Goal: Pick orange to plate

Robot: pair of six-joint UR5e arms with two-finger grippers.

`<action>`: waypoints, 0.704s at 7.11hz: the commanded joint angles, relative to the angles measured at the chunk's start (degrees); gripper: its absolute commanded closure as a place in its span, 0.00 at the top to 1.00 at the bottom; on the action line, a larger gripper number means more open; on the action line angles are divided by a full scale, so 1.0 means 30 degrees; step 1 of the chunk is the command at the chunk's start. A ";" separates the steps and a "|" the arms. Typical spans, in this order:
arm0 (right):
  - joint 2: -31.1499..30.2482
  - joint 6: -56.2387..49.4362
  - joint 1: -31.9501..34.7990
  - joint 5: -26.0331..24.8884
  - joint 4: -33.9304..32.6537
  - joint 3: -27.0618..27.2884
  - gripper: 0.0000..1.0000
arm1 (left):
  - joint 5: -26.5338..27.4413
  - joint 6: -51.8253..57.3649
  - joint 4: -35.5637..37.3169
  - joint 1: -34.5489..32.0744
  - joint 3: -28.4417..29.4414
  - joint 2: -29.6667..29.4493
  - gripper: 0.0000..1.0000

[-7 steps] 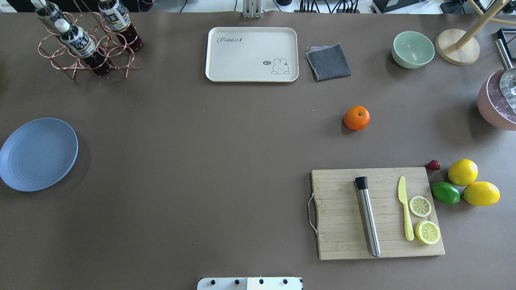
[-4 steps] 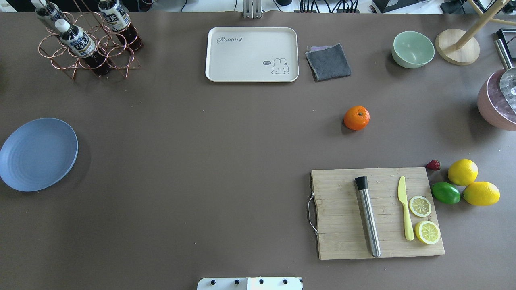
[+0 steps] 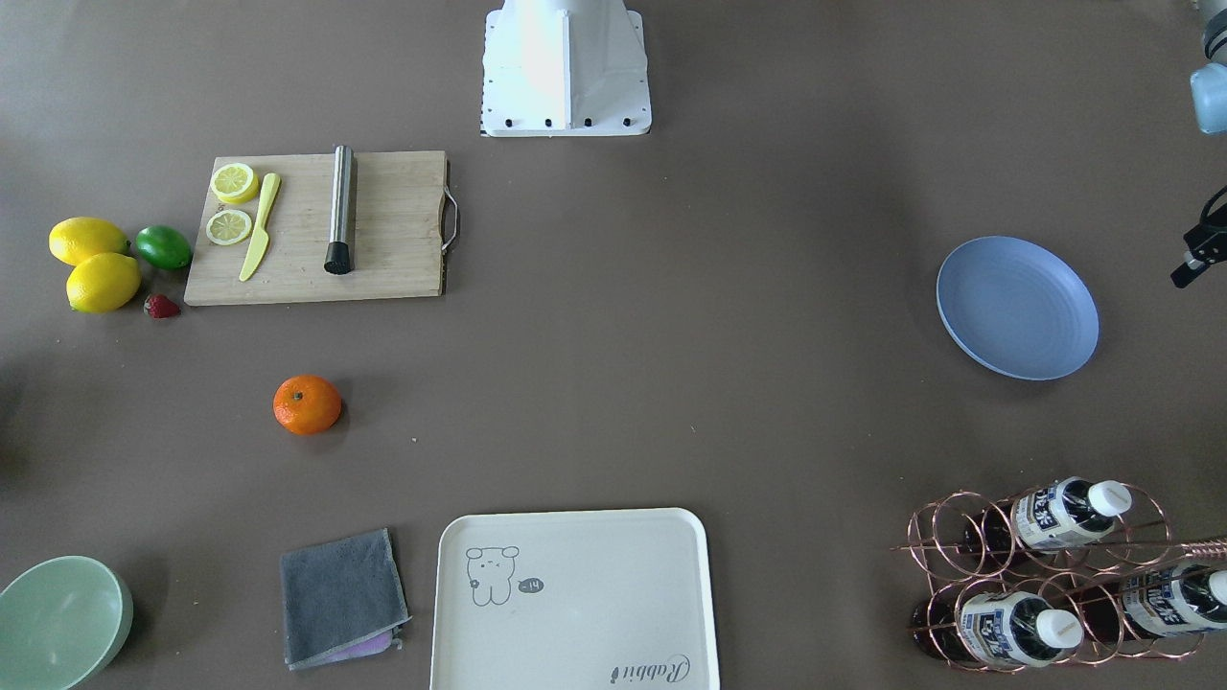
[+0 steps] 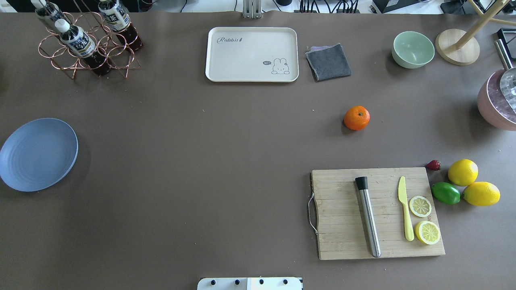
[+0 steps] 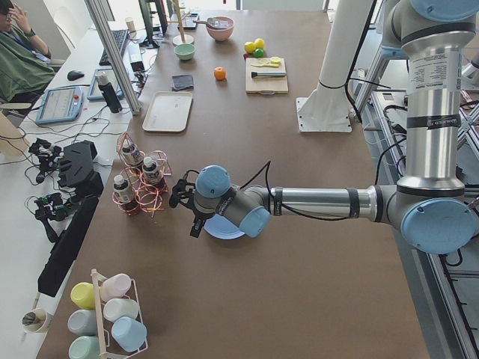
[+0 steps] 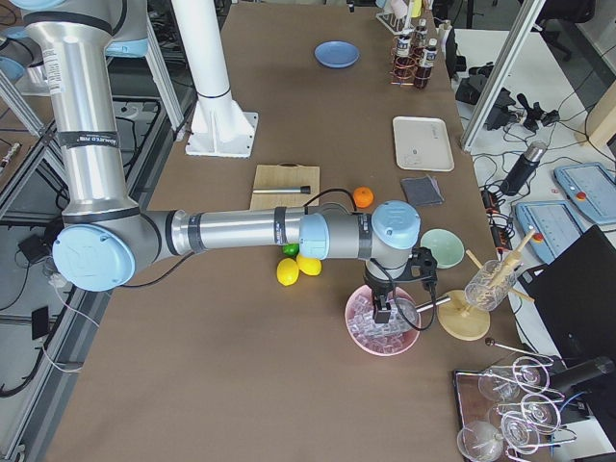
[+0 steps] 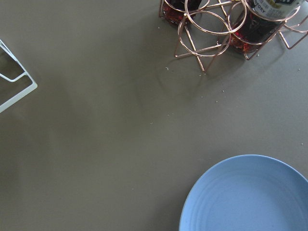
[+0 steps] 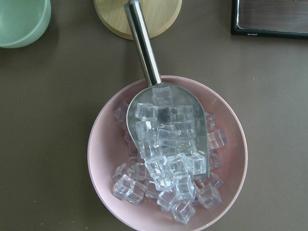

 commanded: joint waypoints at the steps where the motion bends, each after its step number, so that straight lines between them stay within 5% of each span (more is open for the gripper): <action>1: 0.0564 0.3159 -0.1453 0.0008 0.0004 0.1273 1.00 | 0.0489 -0.2900 -0.5045 0.1524 0.2869 -0.0008 0.98; 5: 0.1385 0.4668 -0.2776 -0.0080 0.0004 0.1777 1.00 | 0.1577 -0.3939 -0.6771 0.4313 0.4374 0.0079 0.98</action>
